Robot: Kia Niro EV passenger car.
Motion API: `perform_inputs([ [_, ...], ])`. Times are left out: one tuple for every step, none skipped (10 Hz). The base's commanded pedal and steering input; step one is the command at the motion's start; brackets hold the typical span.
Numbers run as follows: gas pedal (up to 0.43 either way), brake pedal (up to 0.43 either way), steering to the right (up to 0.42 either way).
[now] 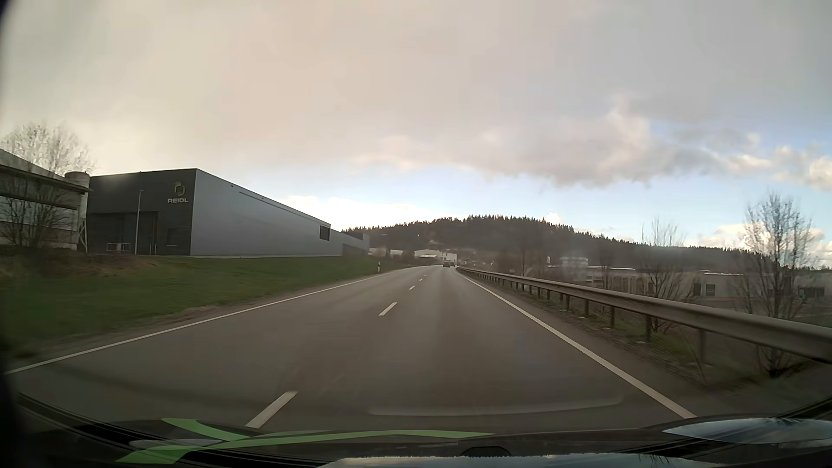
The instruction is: Follow the waypoints while adhering to traffic rules and regulations
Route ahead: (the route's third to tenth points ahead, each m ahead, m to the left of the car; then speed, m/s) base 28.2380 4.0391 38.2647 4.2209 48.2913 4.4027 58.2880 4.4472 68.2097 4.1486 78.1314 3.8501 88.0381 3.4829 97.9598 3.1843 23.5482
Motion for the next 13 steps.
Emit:
perform_inputs([
  [0.138,0.0,-0.005],
  [0.138,0.0,-0.005],
  [0.138,0.0,-0.004],
  [0.138,0.0,-0.004],
  [0.138,0.0,-0.004],
  [0.138,0.0,-0.004],
  [0.138,0.0,-0.004],
  [0.138,0.0,-0.004],
  [0.138,0.0,-0.004],
  [0.138,0.0,-0.004],
  [0.138,0.0,-0.004],
  [0.138,0.0,-0.004],
  [0.138,0.0,-0.004],
])
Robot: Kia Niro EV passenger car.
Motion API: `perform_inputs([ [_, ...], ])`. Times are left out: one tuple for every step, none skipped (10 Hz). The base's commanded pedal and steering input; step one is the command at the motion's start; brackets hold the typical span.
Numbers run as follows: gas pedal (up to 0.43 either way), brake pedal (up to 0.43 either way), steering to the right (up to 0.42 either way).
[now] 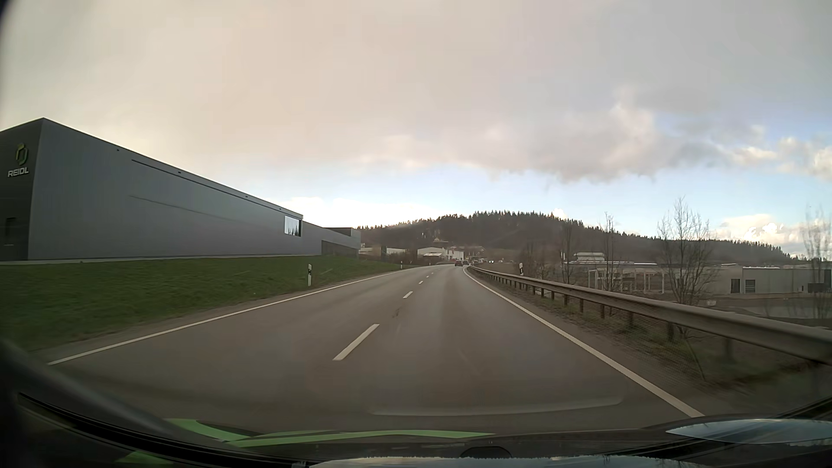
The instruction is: Follow the waypoints while adhering to traffic rules and regulations
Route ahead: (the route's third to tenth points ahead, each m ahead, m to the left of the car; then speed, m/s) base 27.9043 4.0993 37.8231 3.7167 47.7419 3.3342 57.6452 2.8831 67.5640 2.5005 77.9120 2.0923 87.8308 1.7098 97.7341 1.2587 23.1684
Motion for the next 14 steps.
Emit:
perform_inputs([
  [0.138,0.0,-0.004],
  [0.138,0.0,-0.004],
  [0.138,0.0,-0.002],
  [0.138,0.0,-0.001],
  [0.138,0.0,0.0],
  [0.138,0.0,0.0],
  [0.138,0.0,0.0],
  [0.138,0.0,0.0],
  [0.138,0.0,0.0],
  [0.138,0.0,0.0],
  [0.138,0.0,-0.001],
  [0.138,0.0,-0.001],
  [0.138,0.0,-0.001],
  [0.138,0.0,0.0],
])
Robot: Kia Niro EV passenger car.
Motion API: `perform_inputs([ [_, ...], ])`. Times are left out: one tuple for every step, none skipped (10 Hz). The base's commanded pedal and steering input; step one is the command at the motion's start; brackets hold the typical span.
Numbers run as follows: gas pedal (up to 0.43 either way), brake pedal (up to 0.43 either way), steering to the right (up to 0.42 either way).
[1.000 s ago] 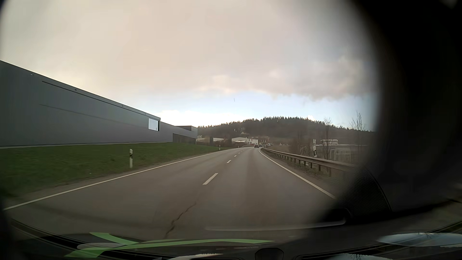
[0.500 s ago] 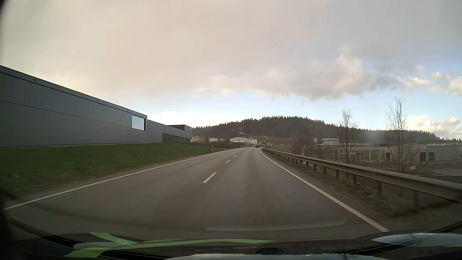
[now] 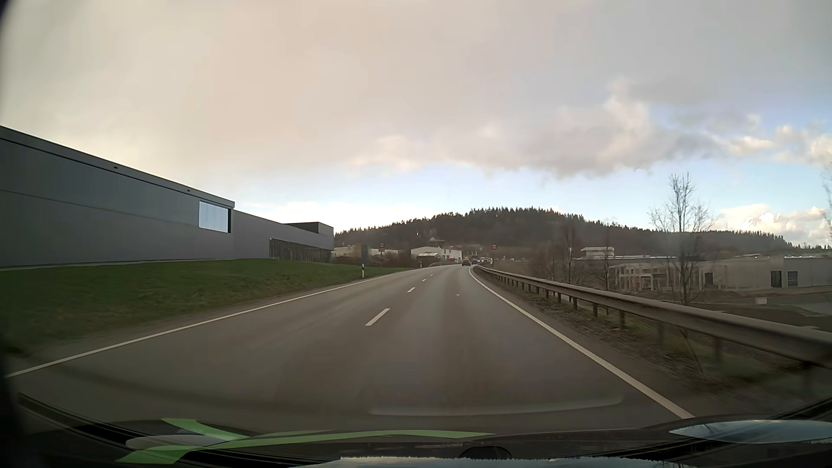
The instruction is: Follow the waypoints while adhering to traffic rules and regulations
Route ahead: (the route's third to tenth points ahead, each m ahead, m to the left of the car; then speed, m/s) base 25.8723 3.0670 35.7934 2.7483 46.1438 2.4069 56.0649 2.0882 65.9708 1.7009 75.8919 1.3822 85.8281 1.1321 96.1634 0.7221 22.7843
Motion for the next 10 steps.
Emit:
perform_inputs([
  [0.138,0.0,-0.001],
  [0.138,0.0,-0.001],
  [0.138,0.0,-0.002],
  [0.138,0.0,-0.002],
  [0.138,0.0,-0.002],
  [0.138,0.0,-0.002],
  [0.138,0.0,-0.002],
  [0.138,0.0,-0.001],
  [0.138,0.0,-0.001],
  [0.138,0.0,0.0],
])
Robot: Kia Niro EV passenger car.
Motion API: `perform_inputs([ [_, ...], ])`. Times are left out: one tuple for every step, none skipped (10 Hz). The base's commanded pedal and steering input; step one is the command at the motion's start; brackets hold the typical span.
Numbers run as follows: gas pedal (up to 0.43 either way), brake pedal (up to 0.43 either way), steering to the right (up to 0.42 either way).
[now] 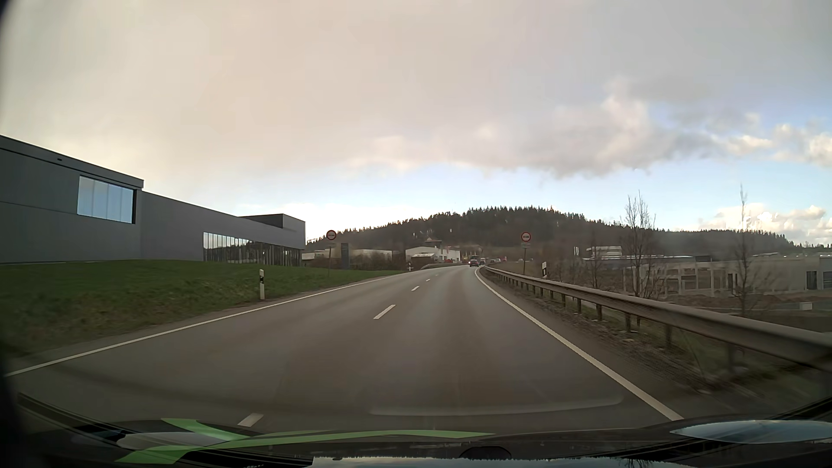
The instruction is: Follow the waypoints while adhering to traffic rules and regulations
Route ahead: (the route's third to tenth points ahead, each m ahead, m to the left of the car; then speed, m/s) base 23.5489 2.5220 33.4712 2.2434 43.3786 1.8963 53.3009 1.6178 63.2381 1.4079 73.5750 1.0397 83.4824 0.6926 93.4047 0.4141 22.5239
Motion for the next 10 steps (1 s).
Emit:
perform_inputs([
  [0.138,0.0,0.0],
  [0.138,0.0,0.001],
  [0.138,0.0,0.001],
  [0.138,0.0,0.002],
  [0.138,0.0,0.002],
  [0.138,0.0,0.002],
  [0.15,0.0,0.002],
  [0.15,0.0,0.003],
  [0.157,0.0,0.003],
  [0.169,0.0,0.003],
])
